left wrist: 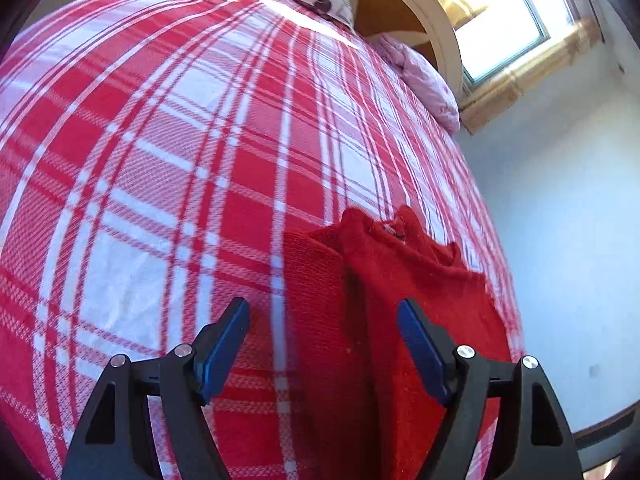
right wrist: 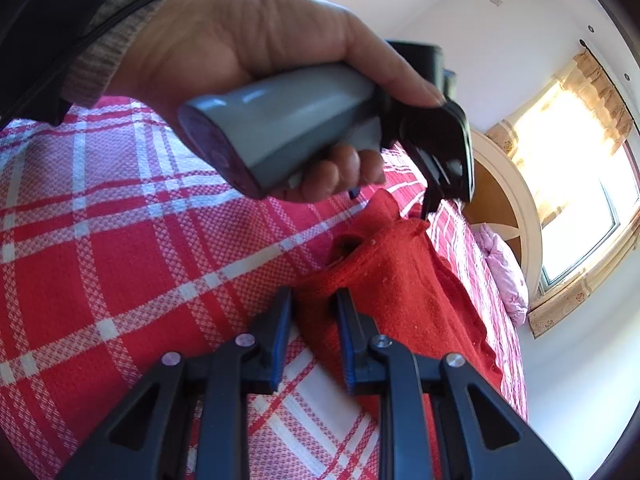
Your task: Fold small clothes
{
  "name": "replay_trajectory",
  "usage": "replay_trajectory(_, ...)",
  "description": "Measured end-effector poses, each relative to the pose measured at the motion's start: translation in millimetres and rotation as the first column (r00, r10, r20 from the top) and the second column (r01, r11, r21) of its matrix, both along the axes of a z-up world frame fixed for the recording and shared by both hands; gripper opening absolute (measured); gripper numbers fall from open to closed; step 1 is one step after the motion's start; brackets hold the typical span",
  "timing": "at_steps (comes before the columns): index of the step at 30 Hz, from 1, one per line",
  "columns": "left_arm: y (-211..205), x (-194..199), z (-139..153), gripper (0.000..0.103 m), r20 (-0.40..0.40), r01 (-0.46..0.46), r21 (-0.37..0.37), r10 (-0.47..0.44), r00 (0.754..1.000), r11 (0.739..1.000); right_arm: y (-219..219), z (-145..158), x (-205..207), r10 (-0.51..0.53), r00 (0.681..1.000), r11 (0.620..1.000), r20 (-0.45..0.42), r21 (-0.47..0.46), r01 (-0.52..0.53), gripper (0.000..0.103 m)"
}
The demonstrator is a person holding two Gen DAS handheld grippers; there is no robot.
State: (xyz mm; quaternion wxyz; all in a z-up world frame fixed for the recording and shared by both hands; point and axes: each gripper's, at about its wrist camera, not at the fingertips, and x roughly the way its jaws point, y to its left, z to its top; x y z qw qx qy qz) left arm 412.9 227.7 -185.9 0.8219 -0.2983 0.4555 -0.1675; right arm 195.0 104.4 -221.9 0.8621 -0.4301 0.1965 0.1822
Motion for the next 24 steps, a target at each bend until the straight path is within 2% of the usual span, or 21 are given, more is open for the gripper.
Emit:
replay_trajectory(3, 15.3, -4.3, -4.3, 0.077, -0.010, -0.029, -0.077, 0.028, 1.000, 0.997, -3.4, 0.3, 3.5, 0.000, 1.000, 1.000, 0.000, 0.002, 0.000, 0.024)
replay_trajectory(5, 15.0, -5.4, -5.0, 0.077, -0.011, -0.019, -0.097, 0.018, 1.000, 0.995, -4.6, -0.3, 5.5, -0.001, 1.000, 1.000, 0.004, -0.002, 0.001, 0.024)
replay_trajectory(9, -10.2, -3.3, -1.3, 0.077, -0.004, 0.048, -0.047, -0.048, 0.999, 0.998, -4.3, -1.2, 5.7, -0.002, 1.000, 1.000, 0.011, -0.008, 0.002, 0.024)
replay_trajectory(14, -37.7, 5.8, 3.1, 0.077, 0.019, 0.090, 0.095, -0.092, 0.996, 0.991, -3.6, -1.4, 4.4, -0.003, 1.000, 1.000, 0.014, -0.010, 0.003, 0.024)
replay_trajectory(16, -38.3, 8.1, 3.0, 0.077, 0.021, 0.086, 0.100, -0.089, 0.996, 0.991, -3.6, -1.4, 4.6, -0.003, 1.000, 1.000, 0.013, -0.010, 0.003, 0.023)
replay_trajectory(17, -37.1, 8.2, 3.2, 0.067, 0.021, 0.079, 0.092, -0.082, 0.996, 0.993, -3.6, -1.4, 4.2, -0.003, 1.000, 1.000, 0.012, -0.010, 0.003, 0.022)
replay_trajectory(18, -36.9, 12.8, 3.0, 0.053, 0.022, 0.076, 0.088, -0.078, 0.997, 0.993, -3.8, -1.6, 3.5, -0.001, 1.000, 1.000, 0.012, -0.010, 0.001, 0.022)
replay_trajectory(19, -36.8, 14.8, 1.3, 0.020, 0.007, 0.081, 0.089, -0.082, 0.997, 0.993, -3.9, -1.4, 3.8, 0.002, 1.000, 1.000, 0.007, -0.010, -0.002, 0.020)
replay_trajectory(20, -35.8, 15.4, -0.5, 0.016, -0.002, 0.081, 0.085, -0.081, 0.997, 0.993, -3.8, -1.7, 4.3, 0.004, 1.000, 1.000, 0.004, -0.013, -0.003, 0.013)
replay_trajectory(24, -34.4, 12.6, 3.7, 0.012, 0.026, 0.087, 0.108, -0.090, 0.996, 0.990, -7.6, 2.3, 6.7, 0.004, 1.000, 1.000, -0.012, 0.008, -0.004, 0.010)
